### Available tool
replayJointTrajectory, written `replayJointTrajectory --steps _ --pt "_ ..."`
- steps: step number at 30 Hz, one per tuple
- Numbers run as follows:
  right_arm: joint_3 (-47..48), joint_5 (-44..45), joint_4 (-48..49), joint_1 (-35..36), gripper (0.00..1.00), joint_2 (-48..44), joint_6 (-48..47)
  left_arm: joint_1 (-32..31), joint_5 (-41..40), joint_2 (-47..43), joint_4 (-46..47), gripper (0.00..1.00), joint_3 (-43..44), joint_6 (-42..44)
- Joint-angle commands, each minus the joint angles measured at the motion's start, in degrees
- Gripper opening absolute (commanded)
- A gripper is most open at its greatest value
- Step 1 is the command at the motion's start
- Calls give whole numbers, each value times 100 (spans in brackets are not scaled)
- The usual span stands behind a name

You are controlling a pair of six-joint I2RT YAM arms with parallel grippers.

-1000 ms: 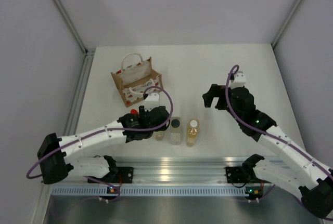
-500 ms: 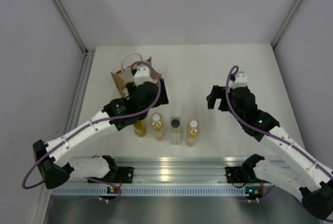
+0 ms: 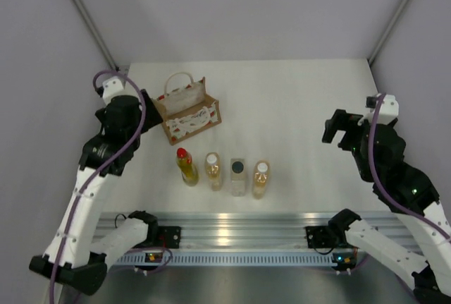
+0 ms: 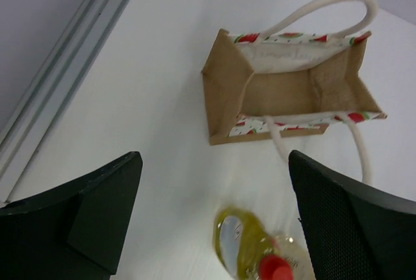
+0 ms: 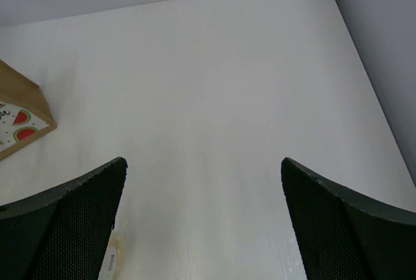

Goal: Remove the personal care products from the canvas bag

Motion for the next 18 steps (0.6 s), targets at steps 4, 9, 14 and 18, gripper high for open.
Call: replayJointTrajectory --steps 4,9,14,18 --pt "184 628 -1346 -69 100 -499 -39 10 -82 -1277 -1380 98 -284 568" --pt "-184 883 -1390 -69 99 -1149 -100 -17 576 -2007 -1523 98 -688 595" --pt "-255 585 -1399 -78 99 -1500 -293 -25 962 -2421 -1558 98 -776 656" --pt "-273 417 -1390 -78 99 -1677 -328 -25 1165 -2649 -1549 98 -891 621"
